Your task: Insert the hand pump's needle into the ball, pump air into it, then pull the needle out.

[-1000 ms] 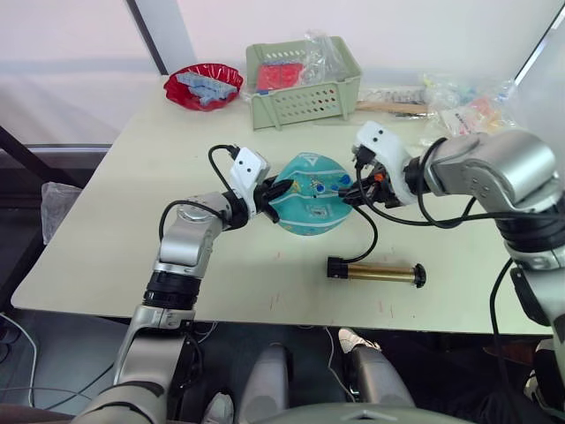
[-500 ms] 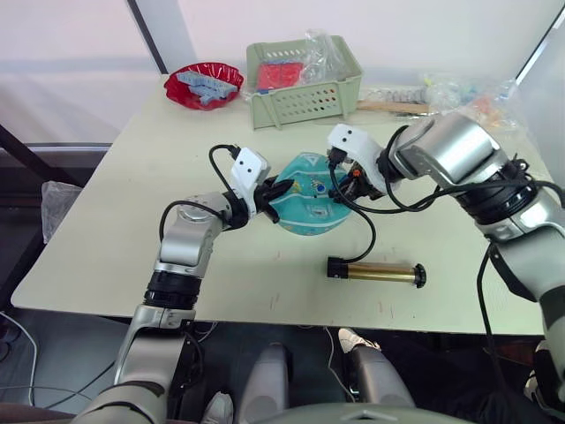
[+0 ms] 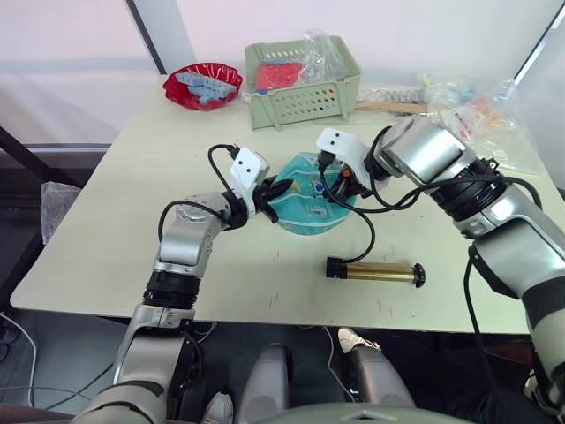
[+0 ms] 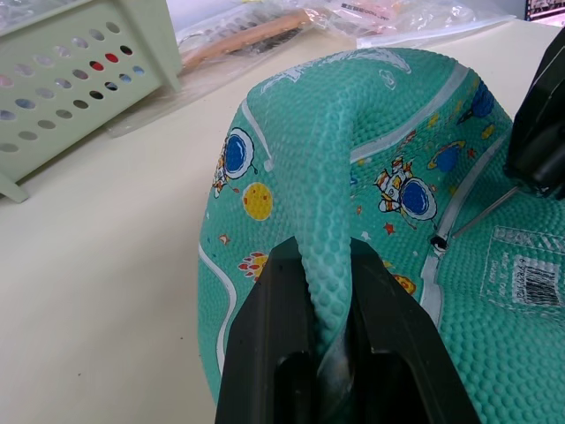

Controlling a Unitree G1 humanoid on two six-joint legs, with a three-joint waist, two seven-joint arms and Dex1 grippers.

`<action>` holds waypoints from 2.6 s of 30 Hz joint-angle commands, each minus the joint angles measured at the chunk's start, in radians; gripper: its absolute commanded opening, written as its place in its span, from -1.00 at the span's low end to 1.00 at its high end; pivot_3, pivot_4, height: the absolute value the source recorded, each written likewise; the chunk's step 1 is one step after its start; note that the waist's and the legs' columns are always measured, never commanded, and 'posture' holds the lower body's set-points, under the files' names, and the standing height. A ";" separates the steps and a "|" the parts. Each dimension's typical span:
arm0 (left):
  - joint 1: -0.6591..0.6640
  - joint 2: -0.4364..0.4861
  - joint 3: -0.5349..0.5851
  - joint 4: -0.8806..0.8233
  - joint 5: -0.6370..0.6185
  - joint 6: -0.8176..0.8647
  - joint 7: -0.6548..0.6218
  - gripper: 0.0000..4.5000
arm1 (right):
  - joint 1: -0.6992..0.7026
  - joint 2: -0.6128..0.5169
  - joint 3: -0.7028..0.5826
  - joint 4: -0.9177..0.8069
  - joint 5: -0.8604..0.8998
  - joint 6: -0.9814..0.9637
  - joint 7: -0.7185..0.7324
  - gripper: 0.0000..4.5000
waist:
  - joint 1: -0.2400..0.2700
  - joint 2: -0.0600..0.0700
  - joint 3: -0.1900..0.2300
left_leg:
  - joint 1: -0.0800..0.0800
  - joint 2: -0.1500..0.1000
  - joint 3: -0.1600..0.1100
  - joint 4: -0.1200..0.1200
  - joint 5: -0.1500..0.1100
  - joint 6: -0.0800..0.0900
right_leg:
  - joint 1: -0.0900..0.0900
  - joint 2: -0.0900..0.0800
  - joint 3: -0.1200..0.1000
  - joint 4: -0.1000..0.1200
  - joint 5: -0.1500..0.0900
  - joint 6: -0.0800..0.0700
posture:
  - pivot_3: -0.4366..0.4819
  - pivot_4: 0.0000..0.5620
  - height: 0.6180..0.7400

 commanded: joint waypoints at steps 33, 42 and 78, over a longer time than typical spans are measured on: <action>0.030 -0.002 -0.029 0.007 0.015 0.022 -0.002 -0.99 | 0.048 0.008 0.011 0.001 -0.171 -0.087 0.098 -0.86 | 0.001 0.000 0.000 | 0.000 0.000 0.000 0.000 0.000 0.000 | 0.000 0.000 0.000 0.000 0.000 0.000 | -0.05 -0.47 0.94; 0.033 0.003 -0.027 0.012 0.016 0.020 -0.003 -0.99 | 0.045 0.012 -0.001 0.039 -0.190 -0.093 0.097 -0.86 | 0.000 0.000 0.000 | 0.000 0.000 0.000 0.000 0.000 0.000 | 0.001 0.000 0.000 0.000 0.000 0.000 | -0.05 -0.47 0.94; 0.030 -0.013 -0.051 -0.003 0.011 0.022 -0.019 -0.99 | 0.029 0.045 0.044 0.041 -0.238 -0.100 0.137 -0.86 | 0.001 0.000 0.000 | 0.001 0.000 -0.001 0.000 0.000 0.000 | 0.001 0.000 -0.001 0.000 0.000 0.000 | -0.05 -0.47 0.94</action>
